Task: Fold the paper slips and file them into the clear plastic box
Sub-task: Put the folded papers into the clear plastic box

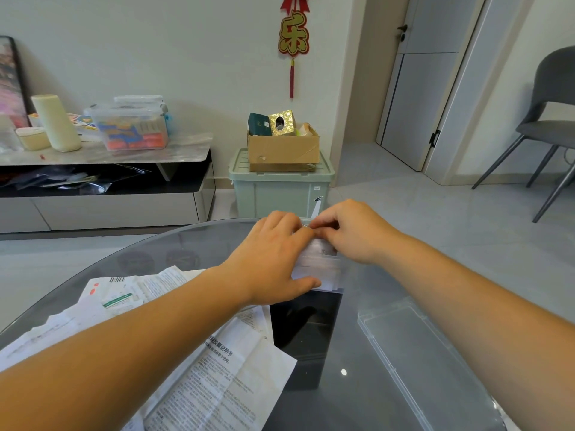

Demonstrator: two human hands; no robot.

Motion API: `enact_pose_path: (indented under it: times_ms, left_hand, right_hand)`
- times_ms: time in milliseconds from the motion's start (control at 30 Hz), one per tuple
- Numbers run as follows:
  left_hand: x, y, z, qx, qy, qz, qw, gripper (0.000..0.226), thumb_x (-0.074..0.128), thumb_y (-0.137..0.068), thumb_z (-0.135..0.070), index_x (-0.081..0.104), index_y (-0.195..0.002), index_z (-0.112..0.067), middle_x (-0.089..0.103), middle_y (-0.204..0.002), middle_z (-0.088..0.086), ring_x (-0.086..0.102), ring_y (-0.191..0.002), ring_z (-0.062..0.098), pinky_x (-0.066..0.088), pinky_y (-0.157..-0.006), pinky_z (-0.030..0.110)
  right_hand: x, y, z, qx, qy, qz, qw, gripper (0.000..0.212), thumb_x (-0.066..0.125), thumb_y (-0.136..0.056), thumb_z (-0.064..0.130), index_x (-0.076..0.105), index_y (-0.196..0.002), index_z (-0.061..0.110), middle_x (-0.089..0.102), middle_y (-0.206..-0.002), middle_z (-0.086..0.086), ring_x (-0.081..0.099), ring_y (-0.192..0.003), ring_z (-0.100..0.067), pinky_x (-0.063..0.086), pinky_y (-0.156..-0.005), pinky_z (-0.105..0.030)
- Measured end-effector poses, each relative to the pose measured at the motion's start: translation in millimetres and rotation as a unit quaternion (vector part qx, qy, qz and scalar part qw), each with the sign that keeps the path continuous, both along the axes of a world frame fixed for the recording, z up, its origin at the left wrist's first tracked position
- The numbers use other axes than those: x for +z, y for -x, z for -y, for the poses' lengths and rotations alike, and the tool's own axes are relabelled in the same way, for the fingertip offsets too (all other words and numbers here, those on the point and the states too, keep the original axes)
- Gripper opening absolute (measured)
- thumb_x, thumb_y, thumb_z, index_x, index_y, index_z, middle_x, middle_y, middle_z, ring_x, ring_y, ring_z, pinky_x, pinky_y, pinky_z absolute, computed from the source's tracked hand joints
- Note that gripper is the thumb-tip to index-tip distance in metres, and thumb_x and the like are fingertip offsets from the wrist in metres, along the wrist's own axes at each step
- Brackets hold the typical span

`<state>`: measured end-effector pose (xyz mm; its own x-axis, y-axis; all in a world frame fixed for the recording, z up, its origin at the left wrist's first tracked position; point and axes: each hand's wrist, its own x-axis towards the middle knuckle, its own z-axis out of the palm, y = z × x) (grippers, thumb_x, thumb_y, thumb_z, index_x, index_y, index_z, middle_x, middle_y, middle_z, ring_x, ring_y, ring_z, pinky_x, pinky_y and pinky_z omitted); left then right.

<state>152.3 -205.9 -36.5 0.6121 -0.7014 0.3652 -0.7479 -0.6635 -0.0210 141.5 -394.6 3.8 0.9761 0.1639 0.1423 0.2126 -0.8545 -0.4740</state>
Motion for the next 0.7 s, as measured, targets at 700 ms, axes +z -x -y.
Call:
enact_pose_path:
  times_ms: [700]
  left_hand:
    - [2.4, 2.6, 1.1, 0.073, 0.014, -0.08, 0.994, 0.089, 0.055, -0.073, -0.08, 0.044, -0.143, -0.026, 0.042, -0.138, -0.005, 0.025, -0.138, 0.018, 0.018, -0.116, 0.038]
  right_hand:
    - [4.4, 3.4, -12.9, -0.009, 0.105, -0.009, 0.994, 0.035, 0.049, -0.094, 0.003, 0.076, -0.108, 0.02, 0.073, -0.107, 0.0, 0.061, -0.1, -0.018, 0.044, -0.082, -0.024]
